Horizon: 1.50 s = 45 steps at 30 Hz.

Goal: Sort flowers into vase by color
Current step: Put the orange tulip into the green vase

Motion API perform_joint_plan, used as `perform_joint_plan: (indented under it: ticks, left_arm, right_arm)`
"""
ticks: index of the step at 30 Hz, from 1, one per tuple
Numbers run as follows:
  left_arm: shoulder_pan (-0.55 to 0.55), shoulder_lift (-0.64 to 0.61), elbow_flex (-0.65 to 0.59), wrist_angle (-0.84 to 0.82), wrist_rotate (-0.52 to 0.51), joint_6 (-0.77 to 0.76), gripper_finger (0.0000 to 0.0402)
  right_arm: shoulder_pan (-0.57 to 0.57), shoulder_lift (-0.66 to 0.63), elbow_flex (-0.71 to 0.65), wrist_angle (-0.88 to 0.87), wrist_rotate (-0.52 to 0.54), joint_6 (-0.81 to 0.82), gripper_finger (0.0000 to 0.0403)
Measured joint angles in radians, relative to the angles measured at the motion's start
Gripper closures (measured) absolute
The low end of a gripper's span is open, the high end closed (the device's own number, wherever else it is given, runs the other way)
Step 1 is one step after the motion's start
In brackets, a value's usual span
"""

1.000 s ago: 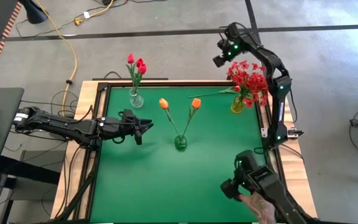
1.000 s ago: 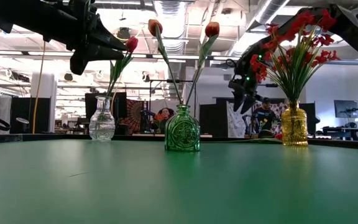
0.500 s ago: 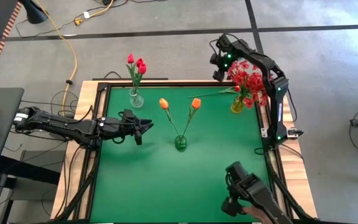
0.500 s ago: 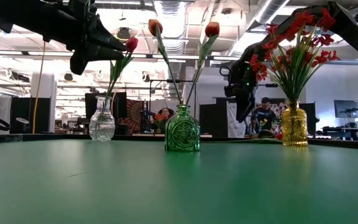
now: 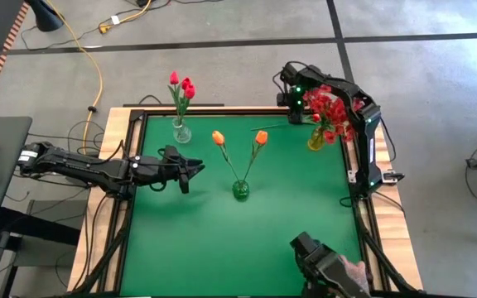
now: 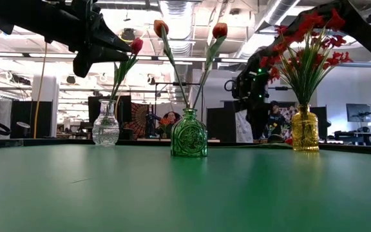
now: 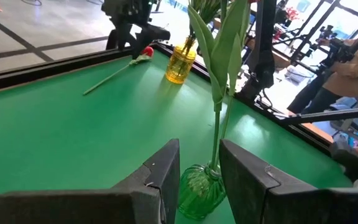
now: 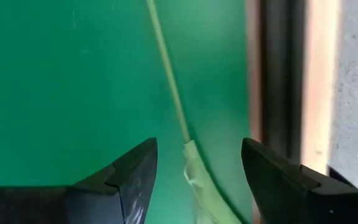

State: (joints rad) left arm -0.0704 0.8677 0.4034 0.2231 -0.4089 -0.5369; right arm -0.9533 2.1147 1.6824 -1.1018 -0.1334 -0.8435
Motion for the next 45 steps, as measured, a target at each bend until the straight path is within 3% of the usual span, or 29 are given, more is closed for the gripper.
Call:
perform_joint_plan:
  ticks: [18, 23, 30, 32, 37, 45]
  left_arm:
    - [-0.001, 0.0, 0.0, -0.01, 0.011, 0.004, 0.0302]
    - [-0.001, 0.0, 0.0, -0.01, 0.011, 0.003, 0.0302]
    - [-0.001, 0.0, 0.0, -0.009, 0.011, 0.002, 0.0302]
    - [-0.001, 0.0, 0.0, -0.009, 0.01, 0.002, 0.0302]
    - [-0.001, 0.0, 0.0, -0.008, 0.006, 0.003, 0.0302]
    - [-0.001, 0.0, 0.0, 0.003, 0.003, 0.002, 0.0302]
  right_arm:
    - [0.078, -0.003, -0.151, 0.188, 0.13, -0.049, 0.015]
    - [0.091, -0.006, -0.165, 0.185, 0.156, -0.054, 0.0212]
    - [0.119, -0.016, -0.167, 0.171, 0.164, -0.051, 0.0376]
    - [0.126, -0.018, -0.159, 0.169, 0.164, -0.049, 0.0385]
    - [0.135, -0.031, -0.099, 0.193, 0.163, -0.035, 0.0364]
    - [0.126, -0.032, 0.094, 0.185, 0.163, -0.021, 0.0386]
